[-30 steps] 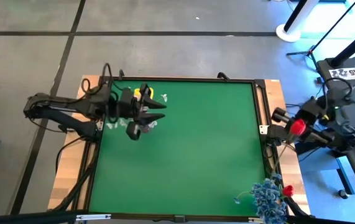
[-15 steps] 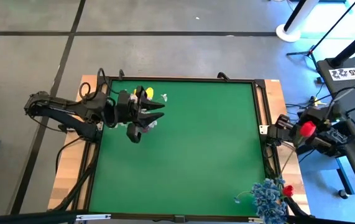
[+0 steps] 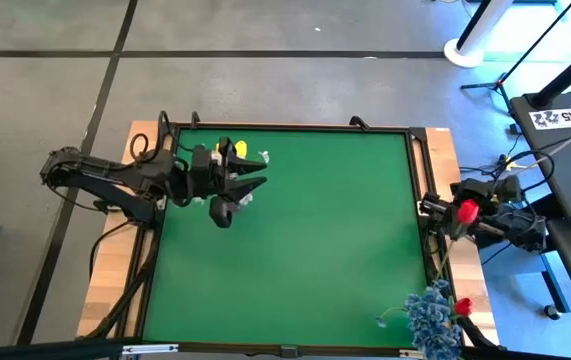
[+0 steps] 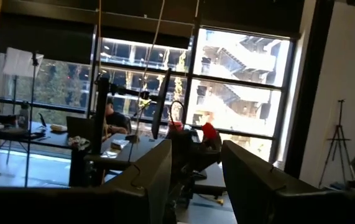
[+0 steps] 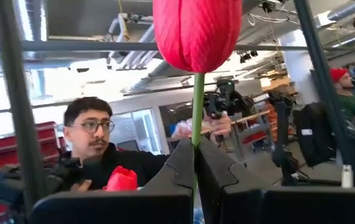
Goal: Sort flowers into vase by color
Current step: Put the red flower into the blue vase
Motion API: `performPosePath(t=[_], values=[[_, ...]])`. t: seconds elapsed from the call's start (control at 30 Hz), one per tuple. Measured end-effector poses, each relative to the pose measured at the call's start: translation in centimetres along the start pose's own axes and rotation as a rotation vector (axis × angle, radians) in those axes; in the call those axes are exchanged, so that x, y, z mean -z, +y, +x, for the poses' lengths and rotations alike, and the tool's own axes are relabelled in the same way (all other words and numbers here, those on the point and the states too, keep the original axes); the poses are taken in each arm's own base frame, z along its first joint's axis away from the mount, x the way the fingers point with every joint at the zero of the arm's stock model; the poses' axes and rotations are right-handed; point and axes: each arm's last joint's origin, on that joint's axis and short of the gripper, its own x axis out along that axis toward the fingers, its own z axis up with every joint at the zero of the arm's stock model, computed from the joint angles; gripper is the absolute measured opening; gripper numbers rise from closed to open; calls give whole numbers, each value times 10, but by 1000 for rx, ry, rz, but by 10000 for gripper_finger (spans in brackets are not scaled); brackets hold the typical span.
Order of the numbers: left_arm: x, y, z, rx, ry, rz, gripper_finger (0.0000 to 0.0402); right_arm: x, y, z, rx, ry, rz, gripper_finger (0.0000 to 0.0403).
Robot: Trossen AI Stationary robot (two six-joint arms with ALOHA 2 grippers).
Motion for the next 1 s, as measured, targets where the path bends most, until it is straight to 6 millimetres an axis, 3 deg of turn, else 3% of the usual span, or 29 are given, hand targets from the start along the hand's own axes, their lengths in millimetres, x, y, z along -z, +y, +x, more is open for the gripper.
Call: performPosePath(t=[0.23,0.4,0.77,1.0], values=[[8,2,3,-12,61,23,137,-4,12,-2,-89,-49,-24,1],[22,1,11,-8,108,52,137,-4,10,-2,-70,-68,1,1],[29,9,14,-19,160,132,137,1,0,-1,-30,-55,30,0],[32,10,13,-19,195,135,137,-5,8,0,-55,-58,37,0]])
